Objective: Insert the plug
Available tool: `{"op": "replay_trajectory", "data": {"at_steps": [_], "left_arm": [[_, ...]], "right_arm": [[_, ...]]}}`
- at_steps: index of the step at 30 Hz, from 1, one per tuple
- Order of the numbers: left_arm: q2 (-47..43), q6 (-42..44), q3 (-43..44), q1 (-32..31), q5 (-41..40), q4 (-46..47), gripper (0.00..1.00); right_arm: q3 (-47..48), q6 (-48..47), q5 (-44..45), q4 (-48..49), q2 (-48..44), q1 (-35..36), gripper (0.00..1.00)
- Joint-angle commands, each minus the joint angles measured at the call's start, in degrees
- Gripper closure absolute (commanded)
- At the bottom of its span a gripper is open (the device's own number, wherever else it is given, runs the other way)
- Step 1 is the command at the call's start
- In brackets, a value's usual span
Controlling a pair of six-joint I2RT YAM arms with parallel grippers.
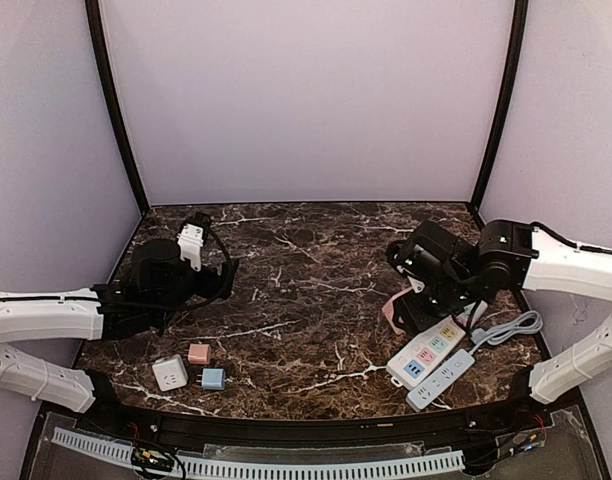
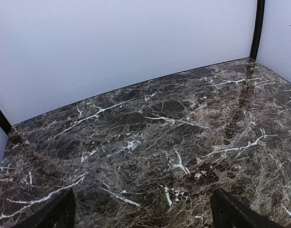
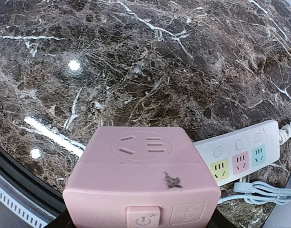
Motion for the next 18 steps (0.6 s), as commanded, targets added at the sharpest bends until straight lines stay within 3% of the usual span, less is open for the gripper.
{"op": "replay_trajectory", "data": {"at_steps": [1, 18], "left_arm": [[1.69, -5.24, 1.94, 2.09, 1.34, -4.41, 0.01], [2.22, -7.13, 2.43, 3.28, 4.45, -5.61, 0.01]], "right_arm": [[-0.98, 1.24, 2.92, -2.47, -0.79, -0.97, 1.0], [-9.36, 6.05, -3.35, -5.6, -1.81, -5.14, 1.0]]}}
